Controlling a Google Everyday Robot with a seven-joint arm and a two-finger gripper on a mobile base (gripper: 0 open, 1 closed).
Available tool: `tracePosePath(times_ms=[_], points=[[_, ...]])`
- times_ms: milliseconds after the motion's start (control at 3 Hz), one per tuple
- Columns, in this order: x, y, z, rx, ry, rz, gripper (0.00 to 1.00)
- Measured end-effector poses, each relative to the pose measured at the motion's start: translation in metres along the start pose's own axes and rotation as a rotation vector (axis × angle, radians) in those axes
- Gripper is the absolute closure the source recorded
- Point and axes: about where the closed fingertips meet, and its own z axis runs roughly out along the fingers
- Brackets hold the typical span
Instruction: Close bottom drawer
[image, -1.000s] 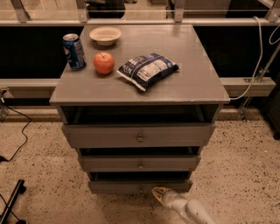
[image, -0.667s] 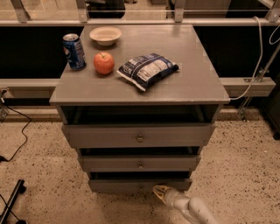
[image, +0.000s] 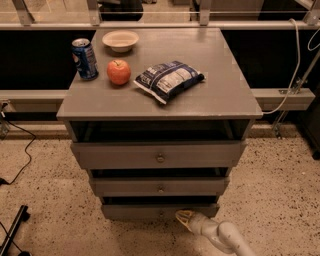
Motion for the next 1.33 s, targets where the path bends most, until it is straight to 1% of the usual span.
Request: tracePosePath(times_ms=[333,667,1000,1333], points=[[0.004,-0.005,-0.003,-0.021,-0.027,0.048,1.00],[0.000,-0.021,-0.010,-0.008,-0.057,0.082,1.00],[0.005,-0.021,-0.017,0.001,-0.081,0.107,1.00],[0.021,-0.005,-0.027,-0.011,-0.073,0.119,1.00]])
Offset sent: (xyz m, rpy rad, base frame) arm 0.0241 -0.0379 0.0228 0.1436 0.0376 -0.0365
